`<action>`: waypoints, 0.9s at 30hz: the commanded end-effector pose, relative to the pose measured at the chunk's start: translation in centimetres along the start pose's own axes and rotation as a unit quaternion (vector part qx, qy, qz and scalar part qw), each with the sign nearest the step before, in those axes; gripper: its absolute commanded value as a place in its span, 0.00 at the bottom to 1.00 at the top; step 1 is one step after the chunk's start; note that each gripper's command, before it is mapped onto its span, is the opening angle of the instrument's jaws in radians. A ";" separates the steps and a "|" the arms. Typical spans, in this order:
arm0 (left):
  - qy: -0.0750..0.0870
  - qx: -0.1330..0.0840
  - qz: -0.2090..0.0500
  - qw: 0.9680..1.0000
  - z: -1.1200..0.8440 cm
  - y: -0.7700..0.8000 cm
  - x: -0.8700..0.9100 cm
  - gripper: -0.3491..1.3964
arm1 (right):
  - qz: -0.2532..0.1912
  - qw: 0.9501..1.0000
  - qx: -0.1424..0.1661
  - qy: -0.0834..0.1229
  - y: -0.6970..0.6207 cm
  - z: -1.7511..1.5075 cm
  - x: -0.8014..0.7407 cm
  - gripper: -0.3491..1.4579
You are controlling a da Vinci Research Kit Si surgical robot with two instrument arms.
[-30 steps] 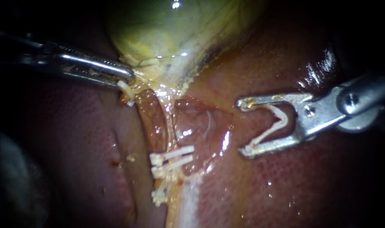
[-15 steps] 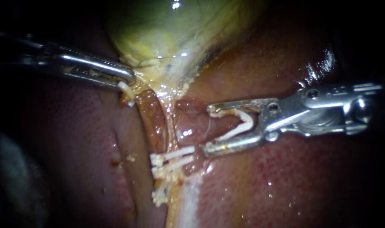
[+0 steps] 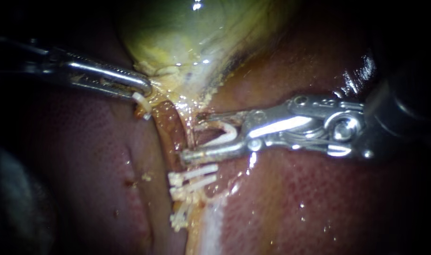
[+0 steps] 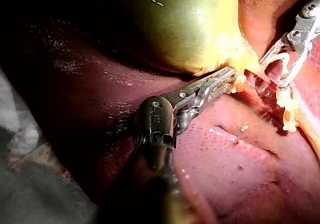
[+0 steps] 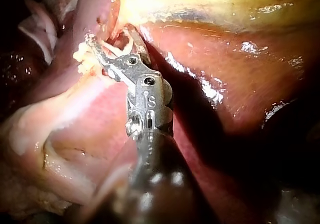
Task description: Clipping third clip right tube
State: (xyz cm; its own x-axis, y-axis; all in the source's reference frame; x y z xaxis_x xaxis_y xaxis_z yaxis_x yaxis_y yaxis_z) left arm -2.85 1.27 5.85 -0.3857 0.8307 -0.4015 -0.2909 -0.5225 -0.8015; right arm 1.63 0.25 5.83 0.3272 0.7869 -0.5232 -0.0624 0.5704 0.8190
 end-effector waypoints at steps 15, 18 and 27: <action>0.000 0.000 0.000 1.000 0.01 0.00 0.00 0.00 | 0.037 0.996 0.044 0.074 0.00 0.18 0.14 0.45; 0.000 0.000 0.000 1.000 0.01 0.00 0.00 0.00 | 0.040 0.994 0.050 0.083 -0.03 0.14 0.22 0.45; 0.000 0.000 0.000 1.000 0.01 0.00 0.00 0.00 | 0.046 0.993 0.060 0.096 -0.09 0.05 0.41 0.42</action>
State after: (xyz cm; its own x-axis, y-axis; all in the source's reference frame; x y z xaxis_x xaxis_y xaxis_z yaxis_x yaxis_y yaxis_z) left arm -2.86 1.27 5.85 -0.3853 0.8306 -0.4022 -0.2914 -0.5230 -0.8010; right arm 1.82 0.51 5.54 0.1387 0.8714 -0.4706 0.0332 0.4708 0.8816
